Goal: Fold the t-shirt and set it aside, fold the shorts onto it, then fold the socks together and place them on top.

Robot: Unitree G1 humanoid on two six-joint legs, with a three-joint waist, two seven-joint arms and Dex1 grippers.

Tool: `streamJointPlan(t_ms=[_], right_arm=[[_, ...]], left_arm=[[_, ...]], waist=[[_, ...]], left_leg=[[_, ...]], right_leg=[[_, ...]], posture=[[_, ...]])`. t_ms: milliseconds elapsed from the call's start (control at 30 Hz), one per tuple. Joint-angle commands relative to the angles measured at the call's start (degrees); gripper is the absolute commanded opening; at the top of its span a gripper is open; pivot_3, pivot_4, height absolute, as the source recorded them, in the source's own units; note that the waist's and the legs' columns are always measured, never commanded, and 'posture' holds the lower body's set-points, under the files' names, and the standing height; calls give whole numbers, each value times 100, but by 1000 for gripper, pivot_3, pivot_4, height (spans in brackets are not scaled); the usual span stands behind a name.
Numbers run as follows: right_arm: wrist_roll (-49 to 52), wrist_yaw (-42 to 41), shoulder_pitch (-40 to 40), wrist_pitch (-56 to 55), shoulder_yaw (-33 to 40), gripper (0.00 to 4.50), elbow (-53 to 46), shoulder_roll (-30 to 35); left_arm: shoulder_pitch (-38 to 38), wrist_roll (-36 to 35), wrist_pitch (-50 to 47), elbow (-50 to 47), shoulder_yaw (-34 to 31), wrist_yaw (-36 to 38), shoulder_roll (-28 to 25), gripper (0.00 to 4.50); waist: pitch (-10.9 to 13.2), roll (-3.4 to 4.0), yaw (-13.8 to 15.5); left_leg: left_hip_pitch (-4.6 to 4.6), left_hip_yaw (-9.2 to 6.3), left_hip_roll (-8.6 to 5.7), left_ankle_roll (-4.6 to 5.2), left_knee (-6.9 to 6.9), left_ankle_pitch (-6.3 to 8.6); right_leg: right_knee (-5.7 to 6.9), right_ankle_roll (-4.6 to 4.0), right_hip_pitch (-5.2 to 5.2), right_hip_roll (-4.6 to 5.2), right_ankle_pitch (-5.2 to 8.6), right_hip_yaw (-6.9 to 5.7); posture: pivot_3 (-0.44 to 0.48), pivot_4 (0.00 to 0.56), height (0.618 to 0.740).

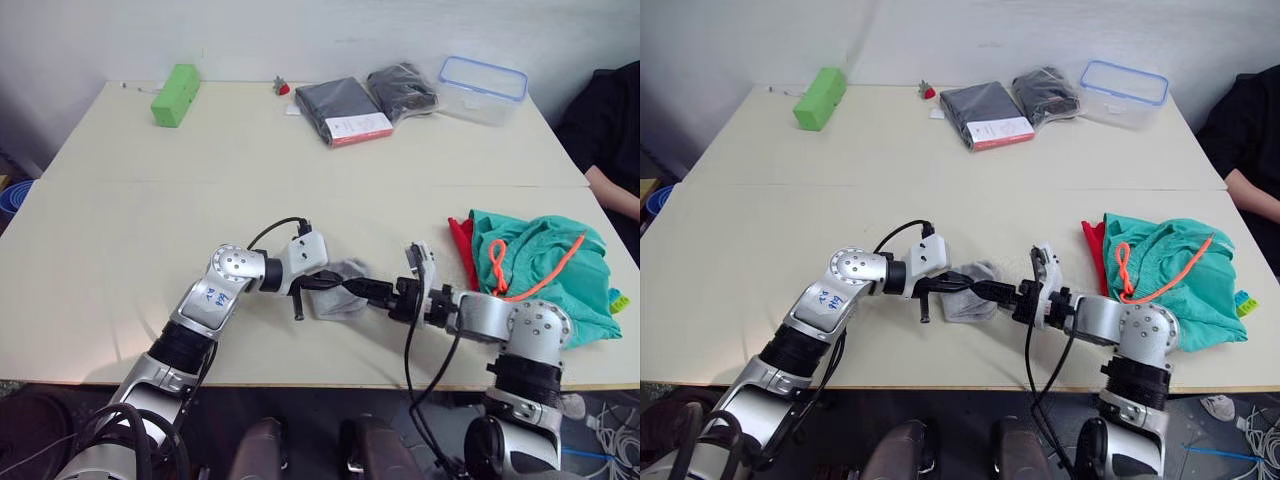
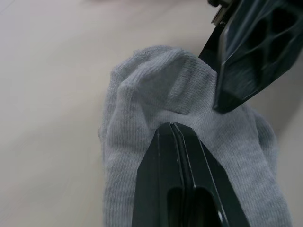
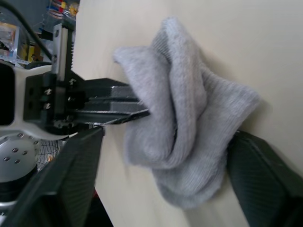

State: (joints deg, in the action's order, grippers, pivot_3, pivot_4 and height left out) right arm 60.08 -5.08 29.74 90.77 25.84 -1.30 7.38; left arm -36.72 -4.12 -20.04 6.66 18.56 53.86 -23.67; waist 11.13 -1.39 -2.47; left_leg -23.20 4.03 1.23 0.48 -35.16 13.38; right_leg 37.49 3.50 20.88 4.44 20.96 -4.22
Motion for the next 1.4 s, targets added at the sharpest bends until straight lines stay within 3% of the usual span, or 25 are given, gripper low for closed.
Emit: streamJointPlan(t_ms=[33, 167, 300, 367, 467, 567, 733, 867, 967, 1067, 1233, 1333, 1400], right_arm=[[-258, 112, -34, -7, -59, 2461, 224, -112], [-297, 60, -62, 32, 12, 1037, 173, -122], [-305, 44, -66, 0, 92, 19, 92, -164], [-272, -90, -138, -39, -12, 6, -118, -66], [-163, -534, -351, -229, -335, 0, -698, 270], [463, -1260, -449, -402, -88, 0, -1603, 938], [1742, -1850, -689, -721, 1219, 0, -2084, 2411], [1959, -2457, -1082, -895, 2327, 0, -1430, 4077], [1031, -3088, -1701, -1469, 2492, 0, -741, 4967], [26, -3800, -2274, -2398, 1999, 0, -156, 5416], [-1513, -3946, -2109, -3778, 566, 0, 1061, 5308], [-2180, -3774, -1800, -4490, 105, 0, 1800, 5051], [-2604, -3658, -1700, -4978, -103, 727, 2195, 4902]], left_arm=[[6, -26, -17, -263, -112, -5, -59, 0], [110, -41, -37, -345, -169, -22, -133, 0], [211, -185, -200, -536, -321, -22, -196, 0], [309, -522, -488, -850, -581, 133, -302, 0], [462, -1286, -1033, -1412, -1089, 519, -567, 897], [577, -2512, -2055, -2162, -1782, 1079, -1141, 1779], [714, -3368, -2668, -2873, -2151, 1301, -1770, 3346], [783, -3537, -2654, -3020, -2265, 1081, -1804, 4483], [808, -3462, -2476, -2988, -2222, 917, -1739, 4483], [761, -3394, -2321, -2922, -2124, 795, -1655, 4483], [589, -3228, -2060, -2789, -1978, 598, -1525, 4483], [483, -3157, -1971, -2671, -1952, 513, -1508, 4483], [433, -3105, -1899, -2612, -1957, 482, -1535, 4500]], waist=[[0, 0, 2], [0, 0, 4], [-6, -9, 13], [-6, -9, 15], [-5, -8, 32], [8, 10, 76], [17, 26, 139], [19, 26, 247], [19, 24, 259], [19, 23, 238], [23, 21, 207], [23, 20, 220], [23, 21, 233]], left_leg=[[-2, 1, 0, -1, 1, 0], [-8, 11, 0, 0, 3, -1], [-5, 14, 0, 1, 4, -1], [-6, 14, 0, 3, 4, -2], [-9, 14, 0, 1, 9, -2], [-49, 16, -1, 0, 10, -3], [-75, 11, -11, -13, -7, -13], [-77, 7, -20, 24, -10, 0], [-78, 8, -22, 33, -11, -4], [-73, 9, -21, 33, -11, -5], [-45, 45, -19, 26, -10, -10], [-39, 52, -18, -5, -9, -29], [-39, 57, -19, -7, -9, -30]], right_leg=[[0, 0, 3, 0, 0, 1], [6, 0, 16, 0, 0, 11], [5, 0, 13, 1, 0, 14], [5, 0, 14, 2, 0, 16], [6, 0, 23, 1, 0, 19], [5, -1, 61, 2, 1, 20], [-8, 1, 67, 7, 0, 15], [-20, 8, 59, 12, -4, 13], [-25, 13, 57, 10, -7, 13], [-28, 14, 52, 7, -7, 13], [-8, 19, 52, 2, -10, 48], [-4, 19, 54, -1, -10, 55], [-4, 20, 54, 0, -10, 58]], posture=[[0, 150, 740], [0, 150, 740], [0, 150, 740], [0, 150, 740], [0, 150, 740], [0, 150, 740], [0, 150, 740], [0, 150, 740], [0, 150, 740], [0, 150, 740], [0, 150, 740], [0, 150, 740], [0, 150, 740]])
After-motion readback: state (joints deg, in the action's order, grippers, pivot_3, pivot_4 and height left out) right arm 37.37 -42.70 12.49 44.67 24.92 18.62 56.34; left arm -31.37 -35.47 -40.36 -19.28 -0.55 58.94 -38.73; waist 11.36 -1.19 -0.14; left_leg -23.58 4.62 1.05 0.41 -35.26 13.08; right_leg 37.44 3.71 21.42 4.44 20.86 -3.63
